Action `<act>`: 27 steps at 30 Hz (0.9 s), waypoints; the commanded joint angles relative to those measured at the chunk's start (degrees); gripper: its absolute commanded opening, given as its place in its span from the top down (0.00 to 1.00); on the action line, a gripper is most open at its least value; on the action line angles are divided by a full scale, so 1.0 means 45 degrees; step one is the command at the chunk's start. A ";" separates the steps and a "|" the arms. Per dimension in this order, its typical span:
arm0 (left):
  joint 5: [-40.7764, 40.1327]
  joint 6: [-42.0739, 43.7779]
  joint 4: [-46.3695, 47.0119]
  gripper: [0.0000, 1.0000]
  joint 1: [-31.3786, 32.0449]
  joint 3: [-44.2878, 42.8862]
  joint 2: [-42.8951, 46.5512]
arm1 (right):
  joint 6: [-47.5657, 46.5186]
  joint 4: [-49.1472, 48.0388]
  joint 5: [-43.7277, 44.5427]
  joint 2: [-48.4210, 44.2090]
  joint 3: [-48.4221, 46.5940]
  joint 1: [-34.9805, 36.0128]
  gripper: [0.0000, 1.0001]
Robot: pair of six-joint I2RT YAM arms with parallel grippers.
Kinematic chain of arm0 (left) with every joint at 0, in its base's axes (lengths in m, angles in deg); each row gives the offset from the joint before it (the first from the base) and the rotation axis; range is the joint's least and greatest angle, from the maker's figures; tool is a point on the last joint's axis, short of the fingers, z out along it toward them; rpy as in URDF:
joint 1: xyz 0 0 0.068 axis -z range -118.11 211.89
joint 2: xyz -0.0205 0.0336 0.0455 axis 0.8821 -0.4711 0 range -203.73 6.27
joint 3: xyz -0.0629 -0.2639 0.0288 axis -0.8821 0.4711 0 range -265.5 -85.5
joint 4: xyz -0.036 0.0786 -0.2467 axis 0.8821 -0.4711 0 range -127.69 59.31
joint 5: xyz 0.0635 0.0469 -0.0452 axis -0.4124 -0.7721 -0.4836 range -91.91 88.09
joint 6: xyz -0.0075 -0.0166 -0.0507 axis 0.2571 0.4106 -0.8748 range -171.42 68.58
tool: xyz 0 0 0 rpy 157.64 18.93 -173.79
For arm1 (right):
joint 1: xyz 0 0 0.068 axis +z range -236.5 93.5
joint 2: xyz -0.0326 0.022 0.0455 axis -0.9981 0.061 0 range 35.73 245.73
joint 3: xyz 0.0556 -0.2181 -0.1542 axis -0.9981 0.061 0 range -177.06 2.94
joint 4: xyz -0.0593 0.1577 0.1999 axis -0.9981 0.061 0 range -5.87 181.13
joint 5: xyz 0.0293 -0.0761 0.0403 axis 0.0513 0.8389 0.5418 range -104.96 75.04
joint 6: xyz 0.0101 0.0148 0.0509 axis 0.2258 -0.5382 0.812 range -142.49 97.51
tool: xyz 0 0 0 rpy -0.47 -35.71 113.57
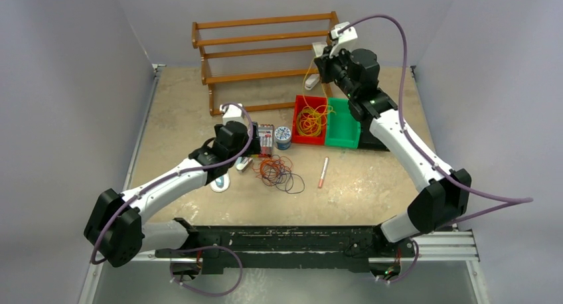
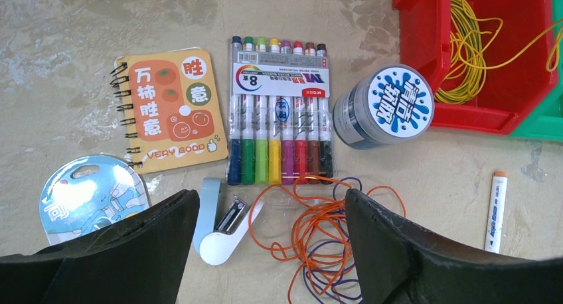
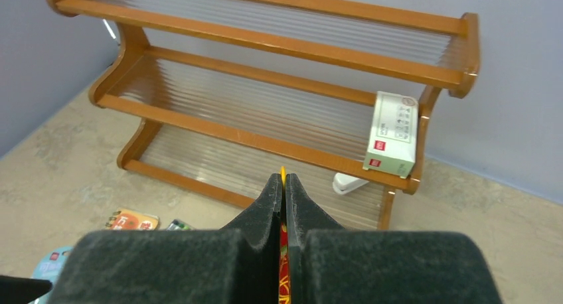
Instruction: Untangle the cables
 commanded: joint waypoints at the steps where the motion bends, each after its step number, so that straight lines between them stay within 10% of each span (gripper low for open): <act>1: 0.0031 0.0255 0.0100 0.20 -0.0047 -0.0612 -0.0031 | 0.0330 -0.0889 -0.1397 0.0065 -0.0898 -0.0037 1.00; 27: 0.0159 0.0191 0.0076 0.20 -0.0047 -0.0665 -0.0572 | 0.1654 -0.0347 -0.0879 0.1404 -0.0665 -0.0983 1.00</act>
